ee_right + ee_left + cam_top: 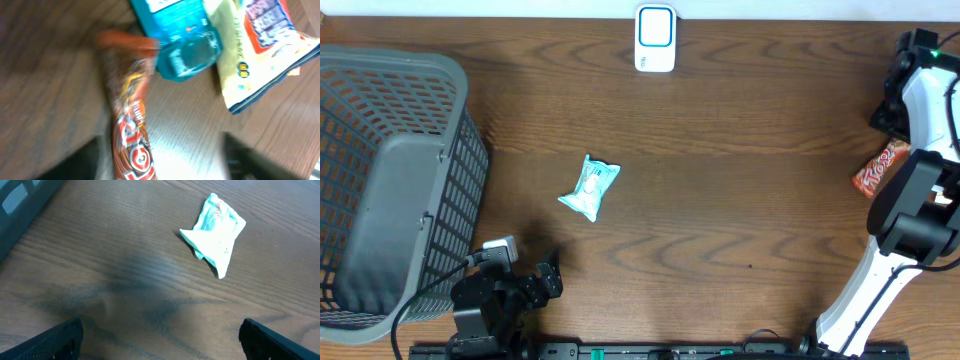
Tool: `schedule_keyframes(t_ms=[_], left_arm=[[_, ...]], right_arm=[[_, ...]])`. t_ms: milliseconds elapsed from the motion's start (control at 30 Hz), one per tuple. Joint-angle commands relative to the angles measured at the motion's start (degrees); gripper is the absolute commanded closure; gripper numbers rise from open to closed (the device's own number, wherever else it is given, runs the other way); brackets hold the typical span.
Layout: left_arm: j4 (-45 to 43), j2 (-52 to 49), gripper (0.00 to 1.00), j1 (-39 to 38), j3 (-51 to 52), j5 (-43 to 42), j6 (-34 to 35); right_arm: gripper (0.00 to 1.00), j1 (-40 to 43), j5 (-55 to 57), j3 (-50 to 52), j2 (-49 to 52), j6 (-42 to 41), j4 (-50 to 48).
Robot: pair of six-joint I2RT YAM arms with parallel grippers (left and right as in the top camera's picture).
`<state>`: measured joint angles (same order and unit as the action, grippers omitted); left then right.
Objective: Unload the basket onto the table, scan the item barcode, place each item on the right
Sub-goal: 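Carry the candy bar to the right table edge and release it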
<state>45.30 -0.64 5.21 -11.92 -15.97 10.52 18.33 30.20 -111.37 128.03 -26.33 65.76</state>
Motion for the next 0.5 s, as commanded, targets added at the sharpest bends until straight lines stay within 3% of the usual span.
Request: schedule_keyframes(t_ms=[0, 167, 467], left_arm=[[3.93, 0.15, 0.02, 0.24, 0.35, -0.02, 0.09], [3.93, 0.15, 0.02, 0.24, 0.35, -0.02, 0.09], [3.93, 0.15, 0.02, 0.24, 0.35, -0.02, 0.09]], right_arm=[[0.01, -0.7, 1.46, -0.98, -2.62, -2.91, 1.27], [0.01, -4.17, -6.73, -1.05, -9.57, -3.74, 1.53], [0.01, -17.64, -43.78, -0.94, -15.13, -4.96, 2.47]])
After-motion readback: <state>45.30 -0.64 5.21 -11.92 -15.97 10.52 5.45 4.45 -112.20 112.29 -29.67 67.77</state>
